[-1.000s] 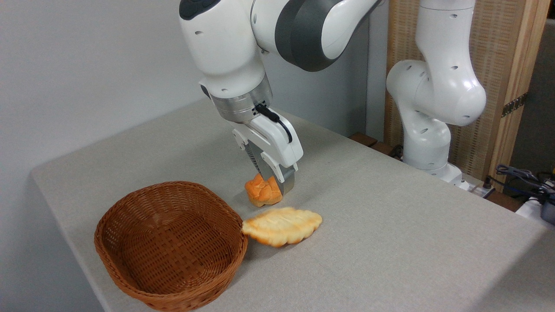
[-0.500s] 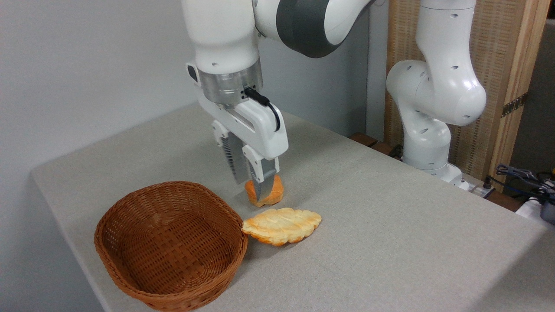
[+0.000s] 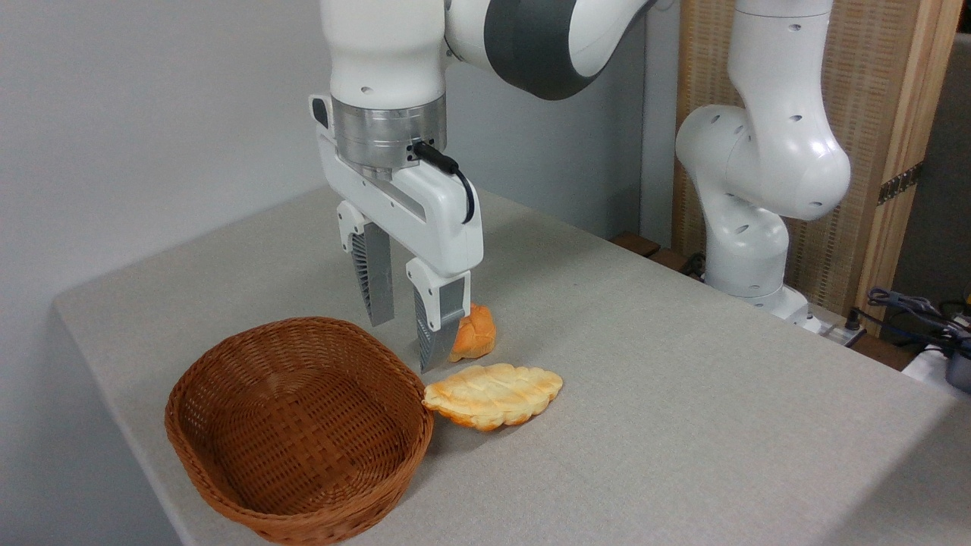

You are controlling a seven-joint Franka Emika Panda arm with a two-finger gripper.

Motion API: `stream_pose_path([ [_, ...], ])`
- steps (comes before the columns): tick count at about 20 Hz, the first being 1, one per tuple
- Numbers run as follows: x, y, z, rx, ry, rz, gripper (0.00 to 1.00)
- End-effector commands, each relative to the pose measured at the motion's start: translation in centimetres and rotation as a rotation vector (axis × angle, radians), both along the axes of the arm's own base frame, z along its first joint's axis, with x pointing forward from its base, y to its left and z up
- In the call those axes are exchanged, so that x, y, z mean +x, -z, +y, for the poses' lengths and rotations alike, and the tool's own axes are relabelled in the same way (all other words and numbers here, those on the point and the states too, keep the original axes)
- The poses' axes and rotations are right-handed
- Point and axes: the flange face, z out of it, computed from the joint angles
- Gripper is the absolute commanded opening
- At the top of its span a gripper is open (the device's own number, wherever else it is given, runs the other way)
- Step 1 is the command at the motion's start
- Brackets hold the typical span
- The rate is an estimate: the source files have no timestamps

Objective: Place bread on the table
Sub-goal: 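Open the gripper and raise it away from the bread roll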

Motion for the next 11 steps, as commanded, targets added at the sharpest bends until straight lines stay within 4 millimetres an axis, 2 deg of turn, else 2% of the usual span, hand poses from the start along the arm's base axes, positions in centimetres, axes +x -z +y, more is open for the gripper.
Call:
stream_pose_path([
  [1,0.6,-1.0,0.2,0.012,0.009,-0.029,1.0],
  [6,2.1,0.5,-2.7,0.06,0.019,-0.003,1.0],
  [8,3.0,-0.1,-3.7,0.06,-0.014,-0.013,1.0],
  [11,3.2,0.2,-3.9,0.05,-0.021,-0.01,1.0],
])
